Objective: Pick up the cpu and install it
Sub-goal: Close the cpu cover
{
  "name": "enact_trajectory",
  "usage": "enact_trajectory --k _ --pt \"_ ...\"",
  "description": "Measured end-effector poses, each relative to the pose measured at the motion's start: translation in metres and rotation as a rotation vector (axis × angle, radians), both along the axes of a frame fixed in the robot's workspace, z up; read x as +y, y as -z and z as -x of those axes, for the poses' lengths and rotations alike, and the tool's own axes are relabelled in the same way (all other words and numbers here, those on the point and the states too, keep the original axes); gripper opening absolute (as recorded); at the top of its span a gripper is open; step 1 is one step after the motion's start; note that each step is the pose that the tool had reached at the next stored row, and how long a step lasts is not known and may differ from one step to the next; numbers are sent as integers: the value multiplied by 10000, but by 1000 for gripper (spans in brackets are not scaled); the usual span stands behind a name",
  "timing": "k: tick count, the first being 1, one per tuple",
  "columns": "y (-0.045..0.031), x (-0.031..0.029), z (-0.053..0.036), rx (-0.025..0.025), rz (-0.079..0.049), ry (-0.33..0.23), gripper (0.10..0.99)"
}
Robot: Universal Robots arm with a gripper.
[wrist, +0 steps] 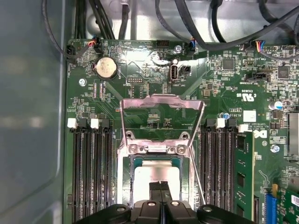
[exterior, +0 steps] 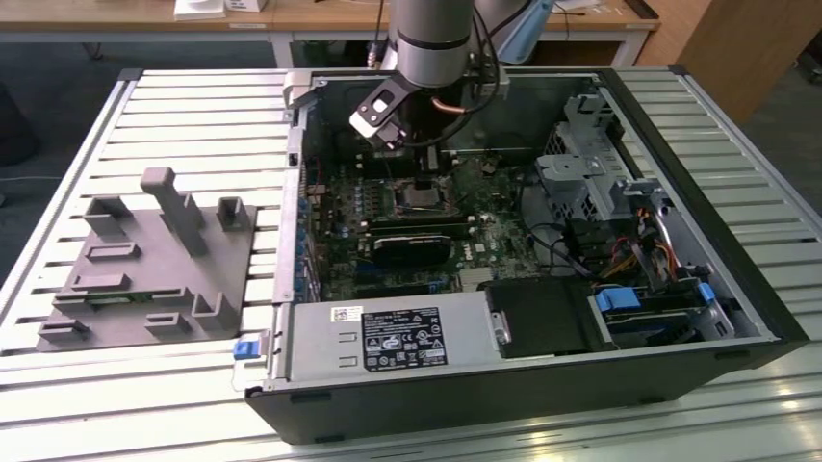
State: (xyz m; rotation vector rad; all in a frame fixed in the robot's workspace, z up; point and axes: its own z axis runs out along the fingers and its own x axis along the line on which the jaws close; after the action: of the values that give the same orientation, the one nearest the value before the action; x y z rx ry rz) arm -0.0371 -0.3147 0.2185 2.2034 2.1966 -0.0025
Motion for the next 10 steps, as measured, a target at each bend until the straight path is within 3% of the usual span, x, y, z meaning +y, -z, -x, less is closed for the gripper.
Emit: enact_trajectory --k 10 --pt "-95 1 0 -1 23 0 106"
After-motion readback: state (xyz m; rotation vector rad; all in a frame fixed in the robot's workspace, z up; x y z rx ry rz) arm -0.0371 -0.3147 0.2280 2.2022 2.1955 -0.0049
